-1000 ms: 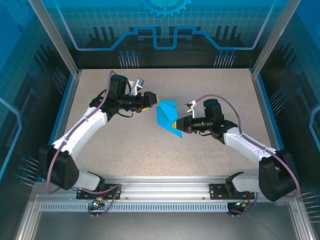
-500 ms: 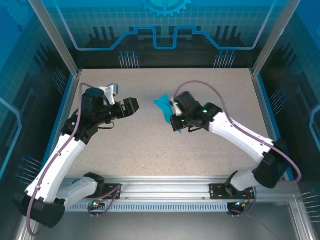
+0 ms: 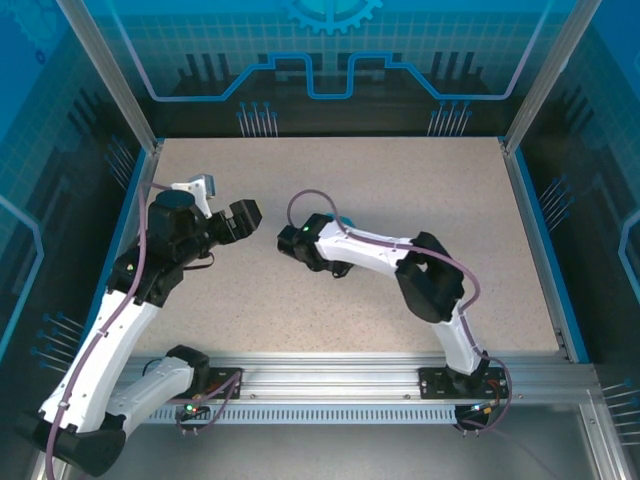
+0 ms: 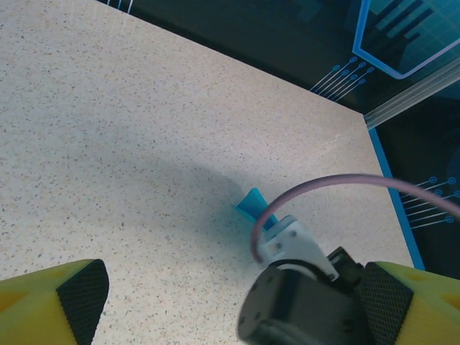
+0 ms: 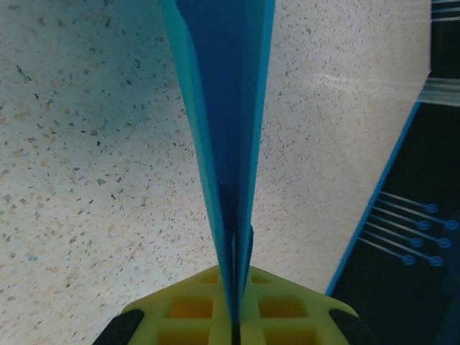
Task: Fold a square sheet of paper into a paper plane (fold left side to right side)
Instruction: Turn over the paper at the center of the table.
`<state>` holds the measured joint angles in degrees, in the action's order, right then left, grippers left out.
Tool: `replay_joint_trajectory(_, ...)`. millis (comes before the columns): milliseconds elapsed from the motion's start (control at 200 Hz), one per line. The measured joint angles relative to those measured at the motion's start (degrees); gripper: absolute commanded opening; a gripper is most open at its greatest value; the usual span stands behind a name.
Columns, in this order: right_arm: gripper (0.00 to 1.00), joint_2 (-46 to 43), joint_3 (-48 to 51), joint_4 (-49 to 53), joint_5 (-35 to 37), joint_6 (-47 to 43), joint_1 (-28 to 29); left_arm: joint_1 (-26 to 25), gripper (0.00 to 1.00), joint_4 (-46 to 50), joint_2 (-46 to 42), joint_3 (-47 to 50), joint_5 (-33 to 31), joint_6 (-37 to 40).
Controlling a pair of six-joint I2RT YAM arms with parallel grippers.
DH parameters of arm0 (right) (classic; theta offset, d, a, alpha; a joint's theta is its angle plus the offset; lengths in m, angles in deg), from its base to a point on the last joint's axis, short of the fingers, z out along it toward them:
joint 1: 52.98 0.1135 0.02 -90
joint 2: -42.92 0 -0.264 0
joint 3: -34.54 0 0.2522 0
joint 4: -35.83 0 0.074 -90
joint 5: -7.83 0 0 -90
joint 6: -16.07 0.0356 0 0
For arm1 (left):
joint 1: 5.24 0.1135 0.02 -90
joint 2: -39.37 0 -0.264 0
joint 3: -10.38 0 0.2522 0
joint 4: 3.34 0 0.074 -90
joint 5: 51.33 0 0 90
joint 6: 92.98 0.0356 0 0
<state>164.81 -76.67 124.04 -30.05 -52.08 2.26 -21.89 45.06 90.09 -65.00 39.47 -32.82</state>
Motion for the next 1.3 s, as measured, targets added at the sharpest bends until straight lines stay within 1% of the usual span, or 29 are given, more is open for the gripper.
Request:
replay_joint_trajectory(120, 0.10, 4.1, -0.5, 0.3, -0.1, -2.3, 1.6, 0.0, 0.95, 0.1, 0.3, 0.0, 0.0, 0.0)
replay_joint_trajectory(205, 0.14, 6.1, -0.5, -0.2, -2.7, -4.3, 2.5, 0.0, 0.95, 0.2, 0.9, 0.0, 0.0, 0.0)
replay_joint_trajectory(270, 0.21, 6.8, -0.5, -0.7, -5.4, -5.6, 2.8, 0.0, 0.96, 0.5, 1.5, 0.0, 0.0, 0.0)
replay_joint_trajectory(350, 0.34, 6.7, -0.5, -1.8, -9.7, -7.2, 2.9, 0.0, 0.96, 1.2, 2.3, 0.0, 0.1, 0.0)
replay_joint_trajectory(530, 0.53, 3.8, 1.2, -4.6, -18.7, -7.6, 2.7, 0.8, 0.97, 1.9, 4.5, 0.0, 1.4, -0.7)
replay_joint_trajectory(640, 0.65, -1.9, 4.2, -6.5, -24.3, -6.9, 1.8, 2.9, 0.96, 1.8, 7.0, 0.2, 4.5, -2.7)
replay_joint_trajectory(730, 0.73, -8.5, 7.8, -8.6, -28.9, -6.8, 0.9, 4.9, 0.96, -0.2, 9.0, 1.9, 8.3, -4.8)
replay_joint_trajectory(890, 0.78, -21.3, 15.5, -13.1, -36.0, -5.4, -1.3, 6.4, 0.87, -4.9, 15.1, 6.4, 15.5, -8.2)
replay_joint_trajectory(970, 0.81, -26.9, 19.9, -16.1, -39.1, -4.1, -3.8, 6.4, 0.86, -8.1, 18.6, 8.6, 19.1, -9.4)
replay_joint_trajectory(1070, 0.89, -33.2, 25.2, -20.2, -41.9, -2.3, -8.3, 5.8, 0.86, -11.5, 22.7, 10.3, 22.6, -10.8)
replay_joint_trajectory(1165, 0.99, -39.1, 29.6, -24.9, -43.9, -0.8, -12.7, 3.7, 0.86, -14.7, 27.0, 10.4, 24.7, -11.3)
replay_joint_trajectory(1301, 1.00, -46.8, 34.9, -31.9, -46.8, 1.5, -17.5, -0.5, 0.86, -19.3, 33.9, 10.2, 26.7, -12.1)
